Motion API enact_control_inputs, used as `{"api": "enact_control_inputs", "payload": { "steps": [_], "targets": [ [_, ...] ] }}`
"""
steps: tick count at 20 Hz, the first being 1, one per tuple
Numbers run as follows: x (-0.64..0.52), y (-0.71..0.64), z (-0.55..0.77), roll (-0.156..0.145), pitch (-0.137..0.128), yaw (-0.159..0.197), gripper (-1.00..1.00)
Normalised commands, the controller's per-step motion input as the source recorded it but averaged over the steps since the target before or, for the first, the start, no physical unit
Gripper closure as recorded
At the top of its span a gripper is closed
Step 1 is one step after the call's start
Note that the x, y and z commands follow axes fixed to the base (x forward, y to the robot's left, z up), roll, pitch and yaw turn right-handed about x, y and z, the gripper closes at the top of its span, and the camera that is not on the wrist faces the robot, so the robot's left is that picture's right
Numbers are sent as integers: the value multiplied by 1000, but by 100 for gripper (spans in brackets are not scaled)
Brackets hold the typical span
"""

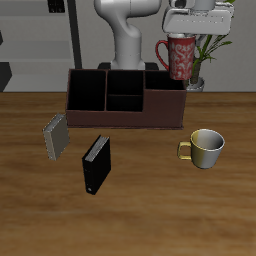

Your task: Place the red mug into the back desk caddy's right compartment and place the yellow book into the back desk caddy's back compartment

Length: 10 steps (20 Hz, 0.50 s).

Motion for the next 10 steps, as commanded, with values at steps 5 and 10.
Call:
{"api": "enact_control_inputs", "payload": {
  "steps": [5,10],
  "targets": [
    [-83,-282,95,-10,17,10,100],
    [-122,-166,15,-4,26,4,100]
  ]
}}
